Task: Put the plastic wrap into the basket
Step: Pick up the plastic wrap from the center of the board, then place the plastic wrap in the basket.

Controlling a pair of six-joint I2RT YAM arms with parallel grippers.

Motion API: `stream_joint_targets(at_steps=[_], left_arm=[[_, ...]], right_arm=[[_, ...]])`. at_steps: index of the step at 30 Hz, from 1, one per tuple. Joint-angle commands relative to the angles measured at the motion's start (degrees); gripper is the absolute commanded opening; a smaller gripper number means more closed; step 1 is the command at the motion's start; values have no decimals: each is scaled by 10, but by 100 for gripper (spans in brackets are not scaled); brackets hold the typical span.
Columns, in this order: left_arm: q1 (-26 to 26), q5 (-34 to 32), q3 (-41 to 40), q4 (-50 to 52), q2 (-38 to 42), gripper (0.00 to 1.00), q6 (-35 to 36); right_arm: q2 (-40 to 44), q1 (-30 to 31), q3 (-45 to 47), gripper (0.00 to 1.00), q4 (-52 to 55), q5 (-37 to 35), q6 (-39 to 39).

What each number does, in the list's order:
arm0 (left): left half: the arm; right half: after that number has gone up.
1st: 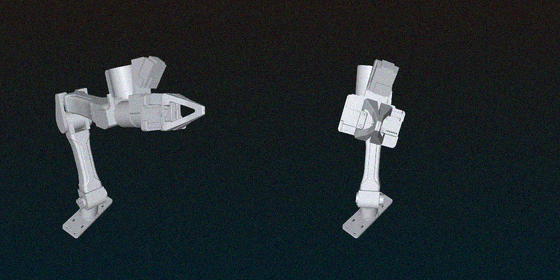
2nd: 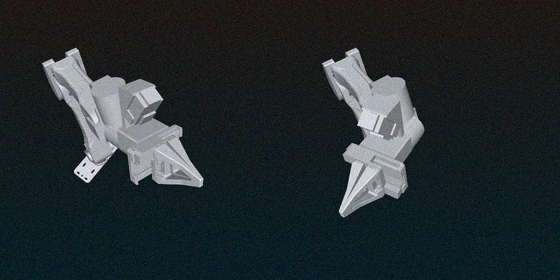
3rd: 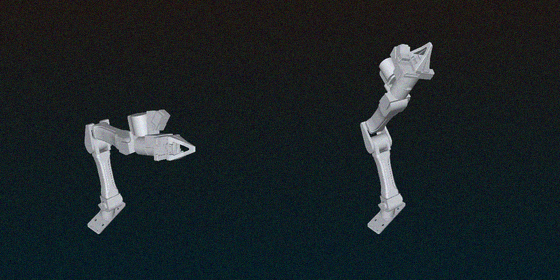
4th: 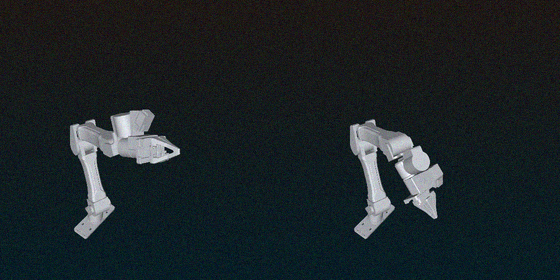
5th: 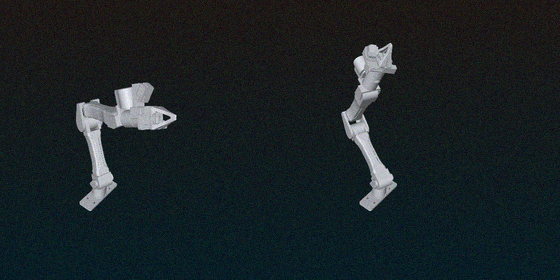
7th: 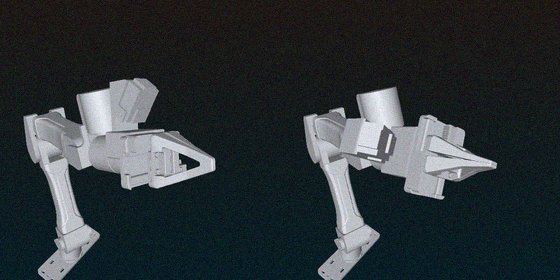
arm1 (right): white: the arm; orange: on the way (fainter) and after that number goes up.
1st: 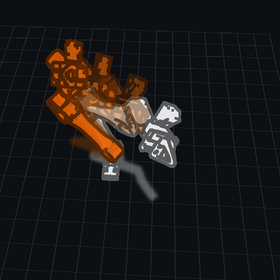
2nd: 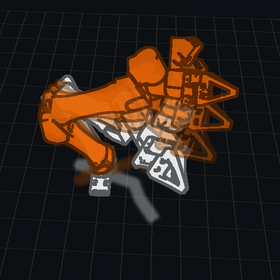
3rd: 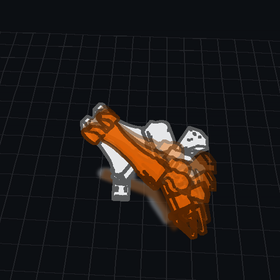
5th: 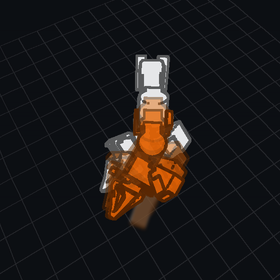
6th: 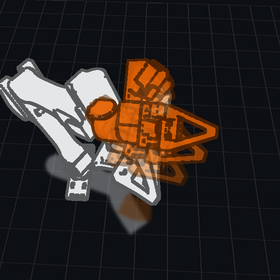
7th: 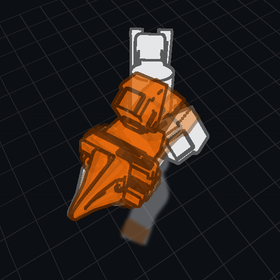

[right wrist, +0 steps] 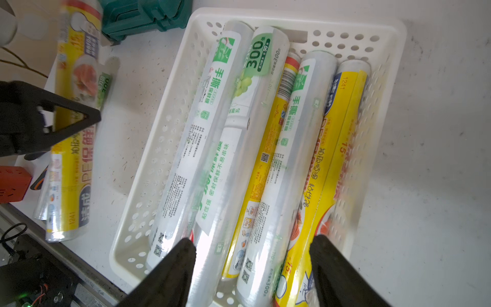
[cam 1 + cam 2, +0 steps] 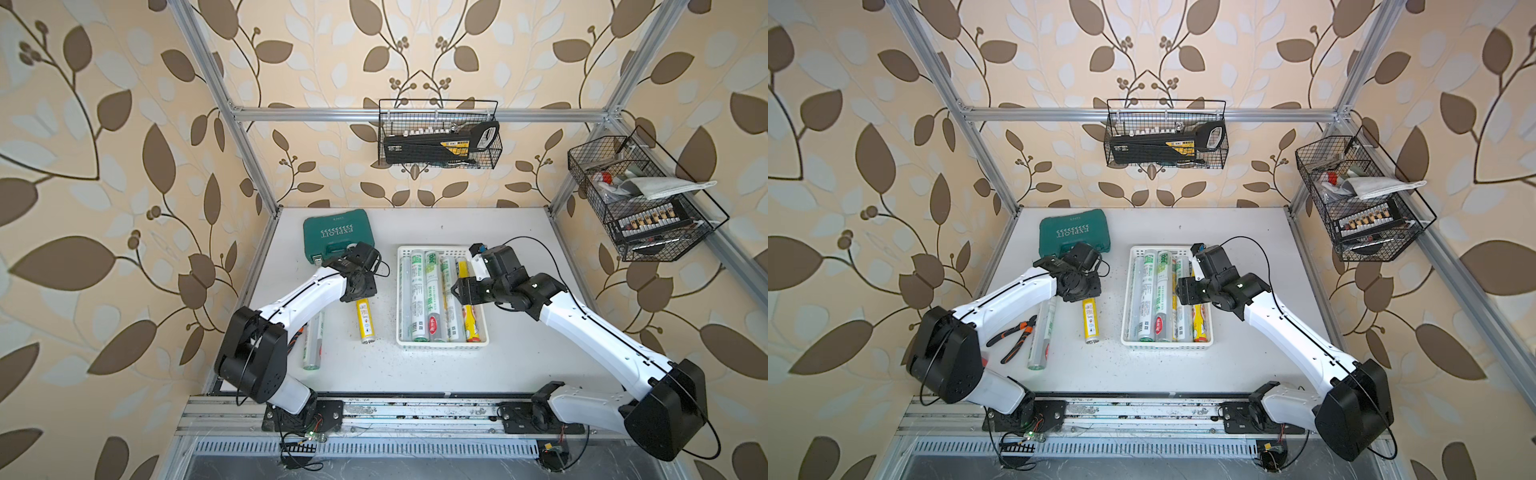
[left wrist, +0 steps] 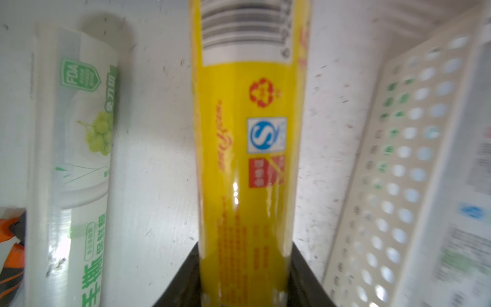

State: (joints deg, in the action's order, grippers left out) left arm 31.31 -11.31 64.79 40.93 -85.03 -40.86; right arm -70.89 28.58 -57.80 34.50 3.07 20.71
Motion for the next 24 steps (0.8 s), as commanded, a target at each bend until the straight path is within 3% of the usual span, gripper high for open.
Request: stream_joint_targets(at_steps=[1,8,18,24], left_arm=[[34,12,60,25,47,32,-17],[116,8,164,31,-9,34,-46],[212,-16,314,13,-167,35,-70],[240,-16,396,5,-256,36,-84]], right_arm=[[3,-5,4,71,6,3,0],[25,-38,10,71,20,-21,18],[78,-199,63,71,20,53,35],[84,-243,74,71,21,84,27]])
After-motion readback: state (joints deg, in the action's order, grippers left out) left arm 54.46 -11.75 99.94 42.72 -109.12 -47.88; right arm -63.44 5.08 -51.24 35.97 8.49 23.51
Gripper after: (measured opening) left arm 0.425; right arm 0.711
